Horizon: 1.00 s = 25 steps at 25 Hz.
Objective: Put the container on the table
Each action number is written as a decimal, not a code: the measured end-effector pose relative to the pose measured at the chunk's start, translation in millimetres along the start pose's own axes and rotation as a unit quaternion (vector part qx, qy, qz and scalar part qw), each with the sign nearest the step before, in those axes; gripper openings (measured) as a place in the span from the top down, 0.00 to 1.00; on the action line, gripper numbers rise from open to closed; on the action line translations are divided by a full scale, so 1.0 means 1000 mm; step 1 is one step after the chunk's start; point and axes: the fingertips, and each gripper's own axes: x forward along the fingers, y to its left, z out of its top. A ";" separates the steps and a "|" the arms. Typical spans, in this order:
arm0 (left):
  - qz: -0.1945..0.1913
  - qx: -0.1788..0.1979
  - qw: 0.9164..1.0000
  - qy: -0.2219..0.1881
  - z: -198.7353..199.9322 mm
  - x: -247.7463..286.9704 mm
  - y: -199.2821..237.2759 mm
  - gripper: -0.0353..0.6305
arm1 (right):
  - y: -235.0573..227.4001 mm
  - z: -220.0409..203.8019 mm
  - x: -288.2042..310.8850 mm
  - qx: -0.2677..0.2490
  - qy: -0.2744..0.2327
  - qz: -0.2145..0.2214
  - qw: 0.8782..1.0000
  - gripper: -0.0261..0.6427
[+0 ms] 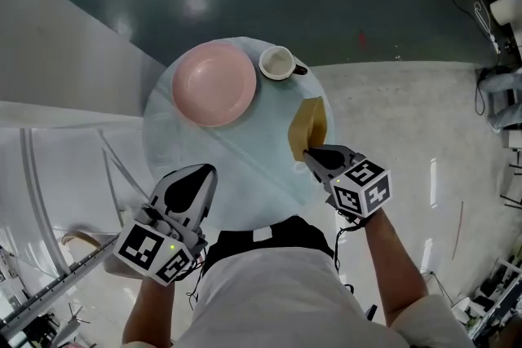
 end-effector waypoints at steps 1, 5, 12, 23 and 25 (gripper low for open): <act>0.000 -0.001 1.000 0.001 -0.001 0.000 0.001 0.91 | -0.001 -0.003 0.003 -0.009 0.008 -0.005 1.000 0.92; 0.000 -0.006 1.000 0.004 -0.007 0.000 0.008 0.91 | -0.004 -0.013 0.016 -0.043 0.039 -0.019 0.998 0.92; -0.002 -0.015 1.000 0.003 -0.010 -0.001 0.016 0.91 | 0.004 -0.021 0.025 -0.091 0.102 -0.028 0.990 0.92; 0.002 -0.030 1.000 0.000 -0.017 -0.010 0.037 0.91 | 0.012 -0.043 0.060 -0.130 0.139 -0.029 0.981 0.92; 0.003 -0.031 1.000 0.001 -0.020 -0.012 0.042 0.91 | 0.015 -0.046 0.066 -0.140 0.150 -0.031 0.978 0.92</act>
